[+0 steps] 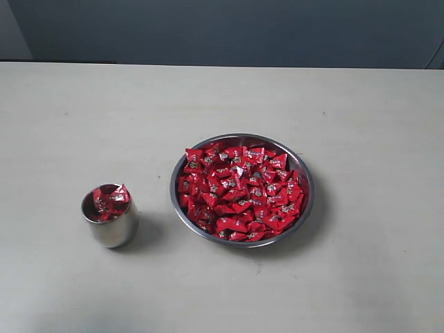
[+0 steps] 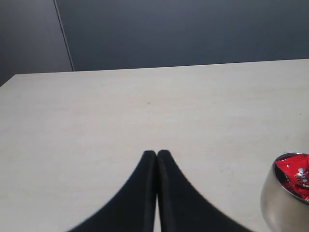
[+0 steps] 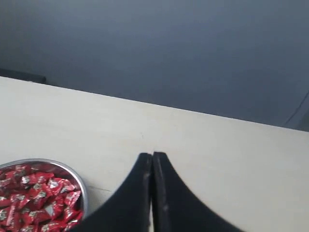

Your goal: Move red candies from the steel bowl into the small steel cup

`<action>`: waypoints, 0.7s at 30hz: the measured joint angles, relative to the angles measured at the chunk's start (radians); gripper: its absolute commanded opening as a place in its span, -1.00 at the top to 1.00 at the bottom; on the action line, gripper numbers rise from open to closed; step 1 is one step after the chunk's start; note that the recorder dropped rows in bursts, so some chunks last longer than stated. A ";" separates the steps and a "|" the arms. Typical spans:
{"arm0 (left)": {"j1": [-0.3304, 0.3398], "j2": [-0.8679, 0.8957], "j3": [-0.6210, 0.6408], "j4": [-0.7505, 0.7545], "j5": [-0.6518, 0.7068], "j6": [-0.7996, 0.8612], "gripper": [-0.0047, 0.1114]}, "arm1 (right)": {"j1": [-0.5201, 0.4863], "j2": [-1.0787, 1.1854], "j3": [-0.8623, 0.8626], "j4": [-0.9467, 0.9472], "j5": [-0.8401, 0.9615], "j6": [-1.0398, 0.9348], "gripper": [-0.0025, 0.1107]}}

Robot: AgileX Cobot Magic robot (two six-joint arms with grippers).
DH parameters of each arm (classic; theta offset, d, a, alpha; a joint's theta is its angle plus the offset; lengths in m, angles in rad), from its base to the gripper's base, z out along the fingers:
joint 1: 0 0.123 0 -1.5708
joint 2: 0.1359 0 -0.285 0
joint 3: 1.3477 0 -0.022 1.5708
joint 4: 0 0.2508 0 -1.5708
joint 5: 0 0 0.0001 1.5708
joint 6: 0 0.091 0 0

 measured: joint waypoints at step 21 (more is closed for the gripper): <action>0.000 0.000 0.000 0.000 0.000 0.000 0.91 | -0.245 -0.512 0.359 0.008 -0.004 0.002 0.97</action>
